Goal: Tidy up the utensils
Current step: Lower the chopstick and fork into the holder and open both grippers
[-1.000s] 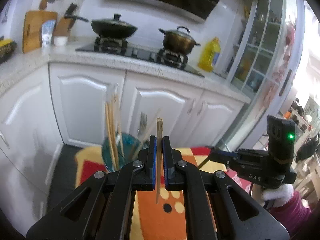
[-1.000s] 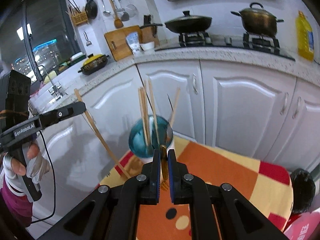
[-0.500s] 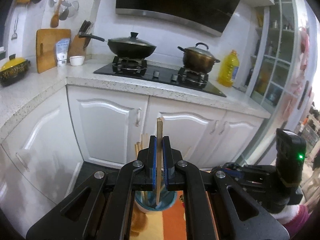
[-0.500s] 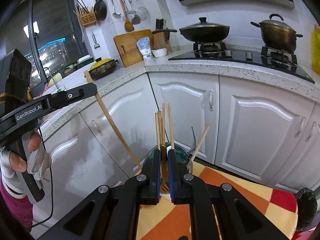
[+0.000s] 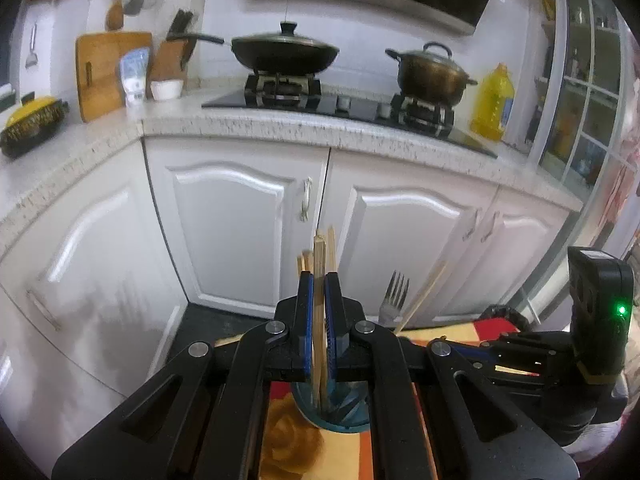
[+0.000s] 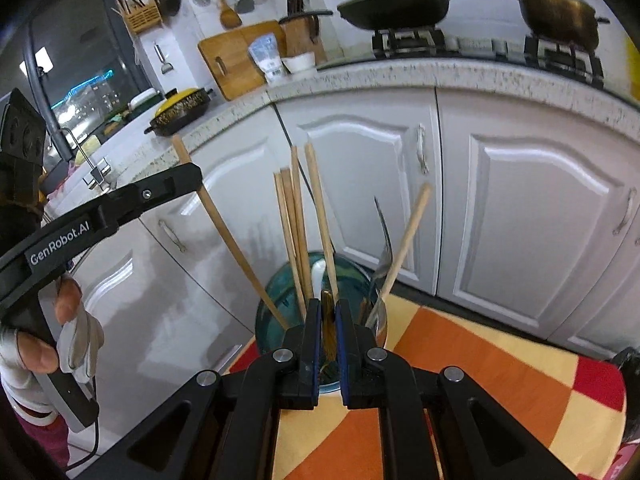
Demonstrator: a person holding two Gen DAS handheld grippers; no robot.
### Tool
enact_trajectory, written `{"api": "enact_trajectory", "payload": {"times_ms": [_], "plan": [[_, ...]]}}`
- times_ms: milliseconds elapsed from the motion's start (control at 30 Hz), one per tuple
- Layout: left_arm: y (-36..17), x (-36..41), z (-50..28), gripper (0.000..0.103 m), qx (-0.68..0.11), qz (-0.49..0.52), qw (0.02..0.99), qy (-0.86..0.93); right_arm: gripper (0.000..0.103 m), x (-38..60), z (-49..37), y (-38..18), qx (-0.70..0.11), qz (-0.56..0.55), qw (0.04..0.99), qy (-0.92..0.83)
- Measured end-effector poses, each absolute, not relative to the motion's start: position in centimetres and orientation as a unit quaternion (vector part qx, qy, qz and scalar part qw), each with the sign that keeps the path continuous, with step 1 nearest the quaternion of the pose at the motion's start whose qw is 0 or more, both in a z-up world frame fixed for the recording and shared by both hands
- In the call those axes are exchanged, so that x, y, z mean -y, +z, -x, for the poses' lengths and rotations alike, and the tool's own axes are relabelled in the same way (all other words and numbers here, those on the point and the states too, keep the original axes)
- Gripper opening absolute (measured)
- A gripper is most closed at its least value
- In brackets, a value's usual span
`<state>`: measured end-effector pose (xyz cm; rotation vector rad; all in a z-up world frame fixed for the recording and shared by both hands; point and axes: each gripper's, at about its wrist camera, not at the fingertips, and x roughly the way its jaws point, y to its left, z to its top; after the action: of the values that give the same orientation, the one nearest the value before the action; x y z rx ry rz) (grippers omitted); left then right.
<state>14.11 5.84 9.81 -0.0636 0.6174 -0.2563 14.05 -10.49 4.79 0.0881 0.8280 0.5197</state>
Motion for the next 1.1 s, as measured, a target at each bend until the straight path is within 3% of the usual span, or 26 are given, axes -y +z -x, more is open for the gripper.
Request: {"api": "enact_trajectory", "payload": {"times_ms": [533,667,800,933,1100], "plan": [[6.7,-5.3,-15.1,0.004,-0.335,0.053,0.933,-0.122,0.007,11.4,-14.9,1.6,-0.426,-0.091,0.866,0.246],[6.6,-5.2,-14.9,0.005,-0.343,0.054,0.930,-0.123,0.023,12.0,-14.3,1.7,-0.425,-0.096,0.866,0.245],[6.2,-5.3,-14.7,0.006,-0.350,0.059,0.927,-0.120,0.024,12.3,-13.6,1.8,-0.425,-0.099,0.866,0.244],[6.0,-5.6,-14.2,0.024,-0.351,0.066,0.927,-0.117,0.024,13.0,-12.9,1.6,-0.426,-0.106,0.866,0.240],[5.2,-5.7,-13.0,0.029,-0.352,0.058,0.929,-0.096,0.024,13.2,-11.8,1.3,-0.423,-0.095,0.873,0.225]]}}
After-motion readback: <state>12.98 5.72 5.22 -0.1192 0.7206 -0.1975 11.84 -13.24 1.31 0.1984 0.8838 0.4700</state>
